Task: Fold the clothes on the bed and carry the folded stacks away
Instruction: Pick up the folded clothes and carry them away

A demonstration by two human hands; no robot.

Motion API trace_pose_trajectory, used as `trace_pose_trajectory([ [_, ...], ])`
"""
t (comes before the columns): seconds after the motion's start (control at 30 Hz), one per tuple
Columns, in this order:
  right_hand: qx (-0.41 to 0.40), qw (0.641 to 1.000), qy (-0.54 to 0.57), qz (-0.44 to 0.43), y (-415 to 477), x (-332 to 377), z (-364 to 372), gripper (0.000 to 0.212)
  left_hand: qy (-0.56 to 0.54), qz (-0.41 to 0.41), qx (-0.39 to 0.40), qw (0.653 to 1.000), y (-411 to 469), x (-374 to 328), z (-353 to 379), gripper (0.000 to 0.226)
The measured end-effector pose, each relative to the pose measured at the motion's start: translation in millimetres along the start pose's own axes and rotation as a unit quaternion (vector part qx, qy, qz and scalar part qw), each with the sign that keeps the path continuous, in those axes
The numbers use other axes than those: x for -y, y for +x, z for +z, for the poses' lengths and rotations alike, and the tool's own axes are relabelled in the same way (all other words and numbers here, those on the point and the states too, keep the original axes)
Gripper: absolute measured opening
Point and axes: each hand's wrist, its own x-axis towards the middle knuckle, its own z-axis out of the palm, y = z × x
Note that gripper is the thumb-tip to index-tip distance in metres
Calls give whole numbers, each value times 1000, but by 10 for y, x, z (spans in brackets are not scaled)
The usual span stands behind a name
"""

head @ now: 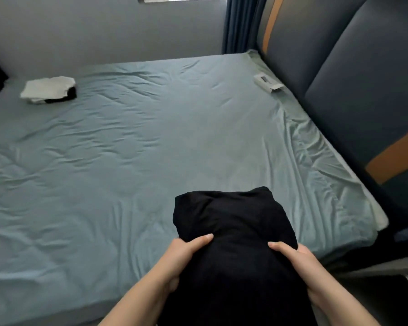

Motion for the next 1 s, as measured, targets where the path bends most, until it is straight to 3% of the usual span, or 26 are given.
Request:
trace_pose_trajectory([
  [0.43,-25,996,-76,44,1200,-173,482,20,-23,-7,-90,996,947,90,-597,43],
  [0.63,-36,990,-116,74,1663,-134,60,27,-65,-27,-69,995,1521,381,-284,38],
  [0.8,-65,984,-158,49,2108,-134,-333,25,-71,-50,-27,996,2151,644,-73,44],
  [0.9,-38,987,-145,54,2531,-466,-216,23,-39,-61,-25,997,2543,897,-370,54],
  [1.0,38,985,-120,121,2981,-1020,118,27,31,-89,-85,992,2870,1209,-918,54],
])
